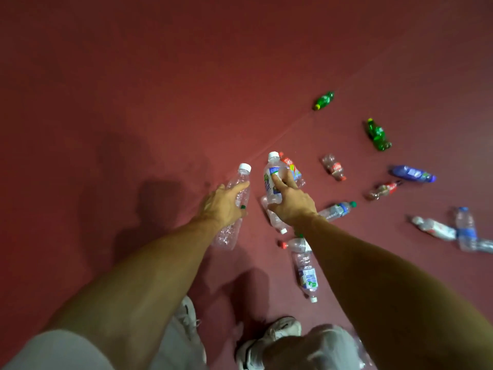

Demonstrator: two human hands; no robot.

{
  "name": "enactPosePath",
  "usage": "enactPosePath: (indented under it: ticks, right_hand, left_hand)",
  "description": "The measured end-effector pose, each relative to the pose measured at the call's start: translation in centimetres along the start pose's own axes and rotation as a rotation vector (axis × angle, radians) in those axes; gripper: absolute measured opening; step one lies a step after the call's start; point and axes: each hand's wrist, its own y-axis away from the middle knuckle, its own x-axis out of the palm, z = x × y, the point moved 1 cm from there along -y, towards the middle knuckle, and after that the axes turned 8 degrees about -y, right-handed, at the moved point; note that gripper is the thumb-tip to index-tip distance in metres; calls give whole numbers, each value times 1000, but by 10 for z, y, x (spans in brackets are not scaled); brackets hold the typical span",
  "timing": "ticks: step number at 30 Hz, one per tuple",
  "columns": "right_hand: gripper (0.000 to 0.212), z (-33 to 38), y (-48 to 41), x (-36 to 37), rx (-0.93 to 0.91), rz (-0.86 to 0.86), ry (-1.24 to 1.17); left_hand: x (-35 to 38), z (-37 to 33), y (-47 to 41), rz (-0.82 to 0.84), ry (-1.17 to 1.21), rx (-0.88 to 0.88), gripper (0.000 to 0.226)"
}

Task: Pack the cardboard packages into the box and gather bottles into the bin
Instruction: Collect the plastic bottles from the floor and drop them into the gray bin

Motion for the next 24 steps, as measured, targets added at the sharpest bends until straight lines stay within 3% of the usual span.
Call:
enactPosePath:
  ticks: [7,13,19,24]
  right_hand:
    - [83,121,87,-152,-145,-11,75]
    - [79,169,129,-223,-275,-6,176]
    - [73,268,160,-231,-507,-7,240]
    - [68,390,201,-187,-739,59,272]
  left_hand:
    - [-191,-40,107,-181,-17,-66,76]
    - [-265,-58,181,-318,6,-165,77]
    - [-315,-22,260,-464,-9,-353,75]
    - [-352,58,344,-559,1,-534,71]
